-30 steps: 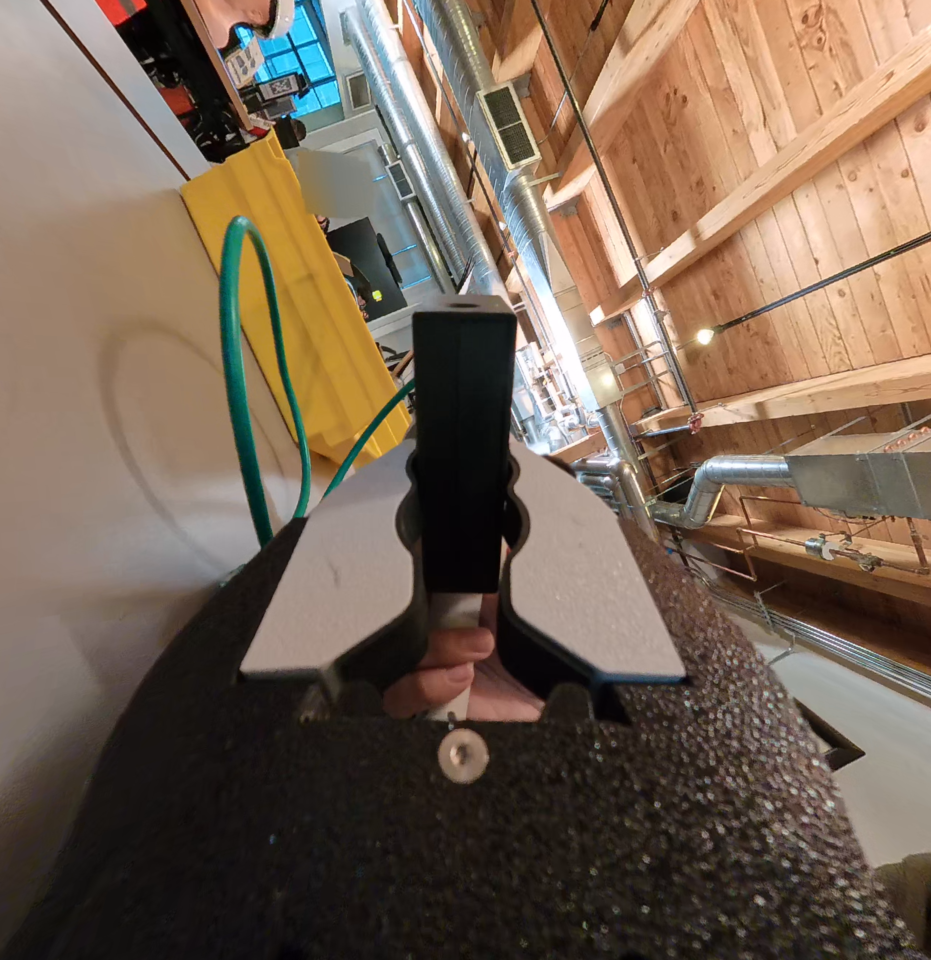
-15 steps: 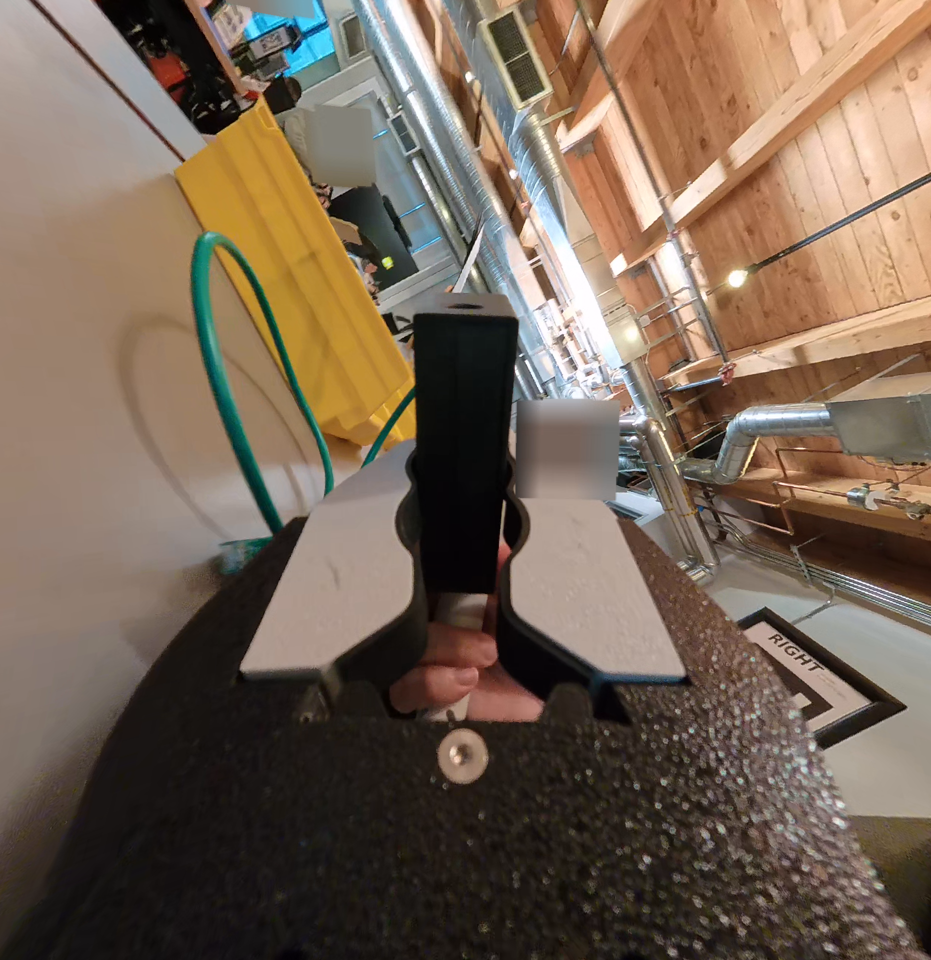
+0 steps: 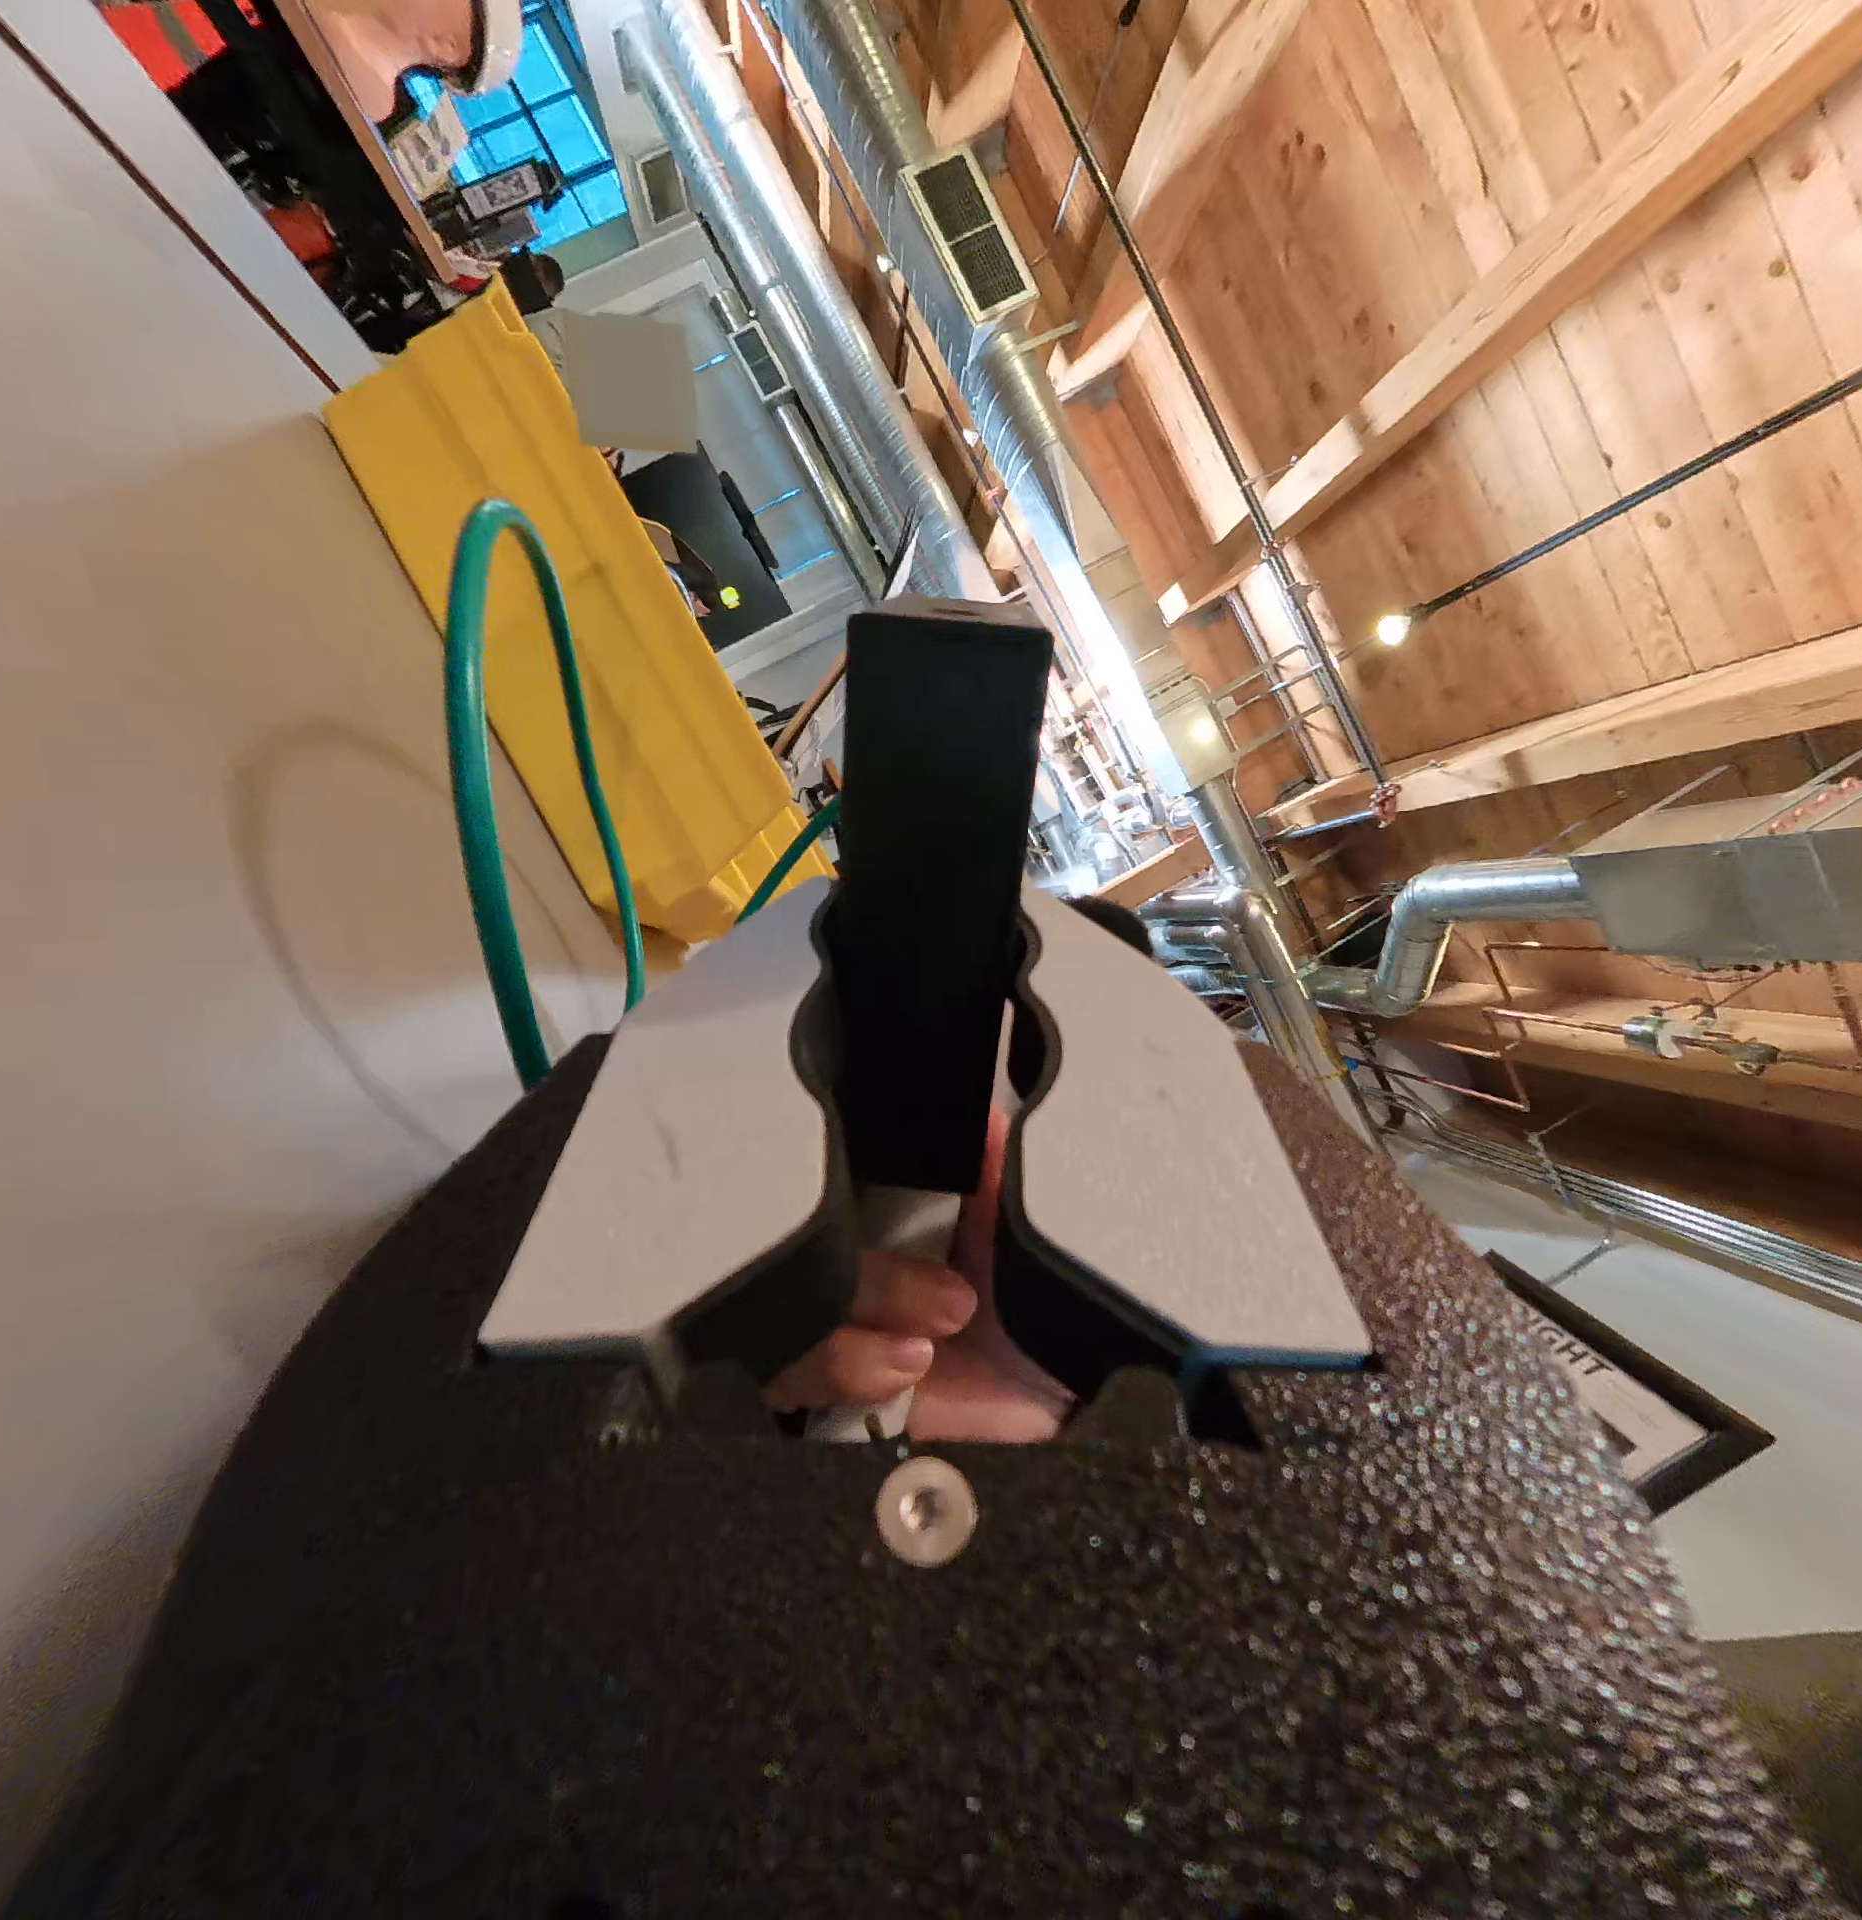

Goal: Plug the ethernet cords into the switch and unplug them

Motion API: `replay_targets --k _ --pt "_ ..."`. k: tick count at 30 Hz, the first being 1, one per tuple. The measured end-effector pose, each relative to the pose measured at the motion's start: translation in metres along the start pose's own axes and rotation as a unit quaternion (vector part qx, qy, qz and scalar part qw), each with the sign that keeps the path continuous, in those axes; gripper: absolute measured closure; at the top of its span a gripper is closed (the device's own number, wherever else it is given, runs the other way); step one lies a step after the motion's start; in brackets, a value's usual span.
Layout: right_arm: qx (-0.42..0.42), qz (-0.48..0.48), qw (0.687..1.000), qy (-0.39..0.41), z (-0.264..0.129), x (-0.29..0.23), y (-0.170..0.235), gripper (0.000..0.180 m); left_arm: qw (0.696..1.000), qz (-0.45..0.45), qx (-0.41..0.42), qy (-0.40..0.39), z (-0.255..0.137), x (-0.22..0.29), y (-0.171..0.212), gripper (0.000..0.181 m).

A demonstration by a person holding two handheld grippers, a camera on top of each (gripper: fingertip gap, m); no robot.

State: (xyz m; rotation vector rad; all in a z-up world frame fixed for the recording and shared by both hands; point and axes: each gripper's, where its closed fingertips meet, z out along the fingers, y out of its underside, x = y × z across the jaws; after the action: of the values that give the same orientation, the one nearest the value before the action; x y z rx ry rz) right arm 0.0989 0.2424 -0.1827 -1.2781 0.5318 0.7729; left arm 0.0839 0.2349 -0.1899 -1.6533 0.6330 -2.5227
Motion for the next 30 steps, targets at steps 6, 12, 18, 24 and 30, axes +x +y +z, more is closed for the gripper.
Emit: replay_targets --k 6,12,18,24,30 --pt "-0.011 -0.026 0.999 -0.026 0.001 -0.019 -0.004 0.165 0.994 0.111 -0.019 0.008 -0.003 0.013 -0.006 0.151" --pt "0.016 0.004 1.0 -0.008 -0.006 -0.006 -0.007 0.166 0.998 0.022 -0.058 0.015 -0.003 0.006 0.001 0.154" --pt "-0.001 0.027 0.999 0.023 -0.009 0.011 0.007 0.166 0.997 -0.022 -0.07 -0.032 -0.009 -0.012 0.0 0.154" --pt "0.023 0.065 0.997 0.025 -0.011 0.011 0.01 0.166 0.994 -0.054 -0.082 -0.048 -0.01 -0.011 -0.001 0.154" --pt "0.033 0.069 0.995 0.063 -0.02 0.011 0.015 0.166 0.987 -0.092 -0.102 -0.08 -0.011 -0.013 0.006 0.154"
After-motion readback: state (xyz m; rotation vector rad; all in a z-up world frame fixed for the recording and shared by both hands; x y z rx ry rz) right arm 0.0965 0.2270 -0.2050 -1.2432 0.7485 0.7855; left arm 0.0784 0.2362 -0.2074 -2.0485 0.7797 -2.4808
